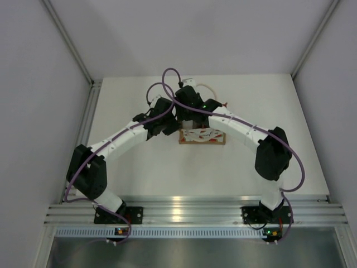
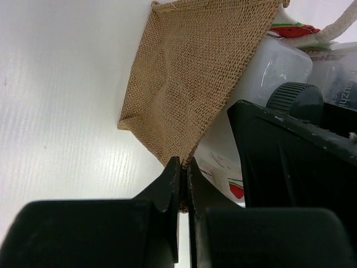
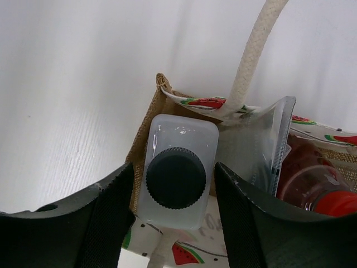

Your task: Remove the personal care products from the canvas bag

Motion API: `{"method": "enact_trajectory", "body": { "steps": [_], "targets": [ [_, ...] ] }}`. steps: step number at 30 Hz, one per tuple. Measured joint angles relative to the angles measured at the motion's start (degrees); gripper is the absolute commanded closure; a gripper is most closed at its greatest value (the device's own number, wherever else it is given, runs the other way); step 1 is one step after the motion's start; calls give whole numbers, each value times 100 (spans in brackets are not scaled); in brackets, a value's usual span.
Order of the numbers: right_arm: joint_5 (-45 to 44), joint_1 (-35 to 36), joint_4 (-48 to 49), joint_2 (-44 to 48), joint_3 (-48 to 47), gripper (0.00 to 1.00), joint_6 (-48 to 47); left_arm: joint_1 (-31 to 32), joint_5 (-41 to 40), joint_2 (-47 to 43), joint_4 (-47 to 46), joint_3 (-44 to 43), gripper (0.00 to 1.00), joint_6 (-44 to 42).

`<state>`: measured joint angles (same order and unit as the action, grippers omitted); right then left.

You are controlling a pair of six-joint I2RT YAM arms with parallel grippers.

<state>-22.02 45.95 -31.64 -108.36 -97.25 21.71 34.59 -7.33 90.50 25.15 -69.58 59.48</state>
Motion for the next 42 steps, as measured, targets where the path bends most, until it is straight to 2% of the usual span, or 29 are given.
{"method": "enact_trajectory", "body": {
  "steps": [16, 17, 18, 21, 23, 24, 25, 42],
  "targets": [
    [-111, -74, -7, -588, -116, 47, 63, -22, 37, -4, -61, 31, 100, 63],
    [-114, -76, -9, -643, -118, 53, 63, -22, 35, -4, -52, 33, 100, 61],
    [-127, -81, -15, -699, -149, 68, 79, -22, 42, -4, -57, 44, 100, 66],
    [-149, -98, -42, -743, -219, 88, 120, -22, 39, -11, -87, 50, 100, 66],
    [-146, -98, -52, -743, -225, 90, 142, -22, 39, -15, -105, 70, 100, 66],
    [-144, -98, -55, -743, -227, 98, 144, -22, 42, -20, -111, 72, 100, 66],
    [-142, -98, -57, -743, -229, 100, 144, -22, 39, -24, -118, 76, 100, 66],
    [-15, -103, -365, -424, -337, 100, -9, -22, 24, -68, -164, 166, 100, 201]
  ]
}}
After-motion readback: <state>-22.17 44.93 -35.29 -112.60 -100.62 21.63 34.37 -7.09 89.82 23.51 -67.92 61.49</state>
